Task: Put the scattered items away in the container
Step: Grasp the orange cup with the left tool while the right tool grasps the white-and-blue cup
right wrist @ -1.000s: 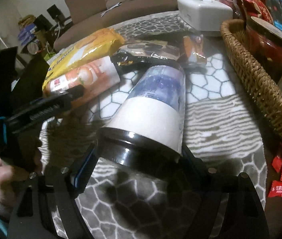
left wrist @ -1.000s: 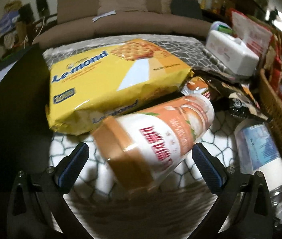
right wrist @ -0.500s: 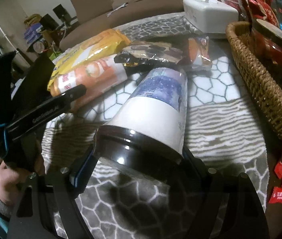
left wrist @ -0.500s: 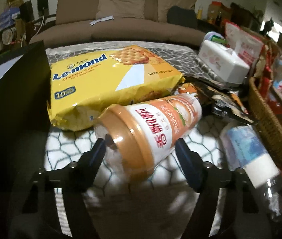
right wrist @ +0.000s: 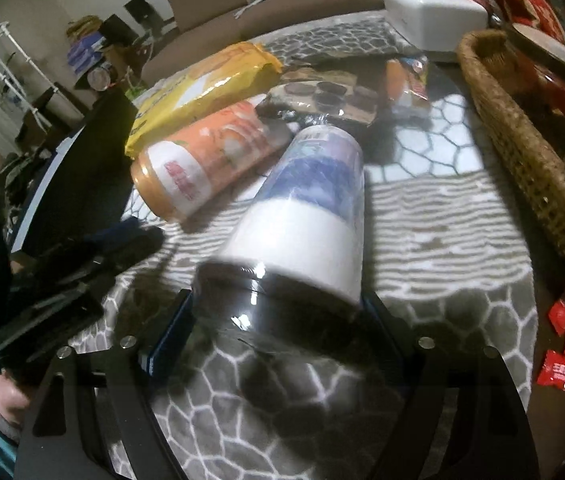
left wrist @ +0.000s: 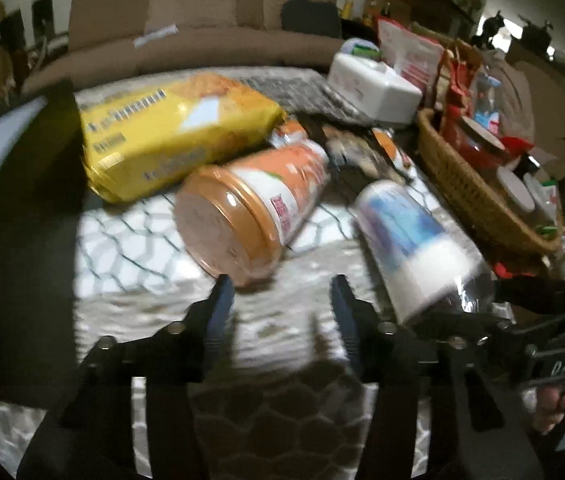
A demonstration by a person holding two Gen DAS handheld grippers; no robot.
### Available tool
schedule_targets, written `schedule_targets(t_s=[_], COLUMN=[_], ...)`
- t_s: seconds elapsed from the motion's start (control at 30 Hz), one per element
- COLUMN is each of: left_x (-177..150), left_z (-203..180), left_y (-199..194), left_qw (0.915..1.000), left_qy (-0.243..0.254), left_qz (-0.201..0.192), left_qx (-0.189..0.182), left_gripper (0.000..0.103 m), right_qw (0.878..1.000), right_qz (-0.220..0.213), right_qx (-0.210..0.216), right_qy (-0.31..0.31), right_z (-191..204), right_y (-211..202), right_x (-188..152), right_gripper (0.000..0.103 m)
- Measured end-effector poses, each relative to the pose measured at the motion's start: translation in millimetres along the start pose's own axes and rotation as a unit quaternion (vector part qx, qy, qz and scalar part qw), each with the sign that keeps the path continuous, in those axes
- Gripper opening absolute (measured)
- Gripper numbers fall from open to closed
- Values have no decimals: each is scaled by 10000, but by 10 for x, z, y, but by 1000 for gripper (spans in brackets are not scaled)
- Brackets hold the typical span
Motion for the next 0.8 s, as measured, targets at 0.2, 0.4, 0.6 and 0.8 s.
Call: schedule_targets(t_s=[0.2,0.4,0.6,0.8], left_x=[419,584,547,481], left_z=[169,98,12,-33], left_y=[-44,417,679,932], left_qw=[9976,9872,9802,9674], left_qy=[408,1429,1751,2022], left_qz=[-324,382,853,1509], left_qx=[454,601,349,228], left_gripper=[93,95,95,95], right_qw=[9986,9984,9963,9941], right_qz=[-97,197,515,750], right_qx=[156,-14,-33,-127], right_qy=[495,536,681,776], right_z=[-23,-51,-89,-158], right_y=[-2,220,391,569], right_x=[182,327,321,321], right_gripper=[89,89,90,89])
Point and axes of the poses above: each gripper's, at about its wrist camera, not at the fingertips, and y roughly the way its jaws point, z to its left, x to its top, the point moved 7 cm from there along y, roughly the way its jaws point, and after that the axes turned 10 degrees about -z, right-handed, at the moved point
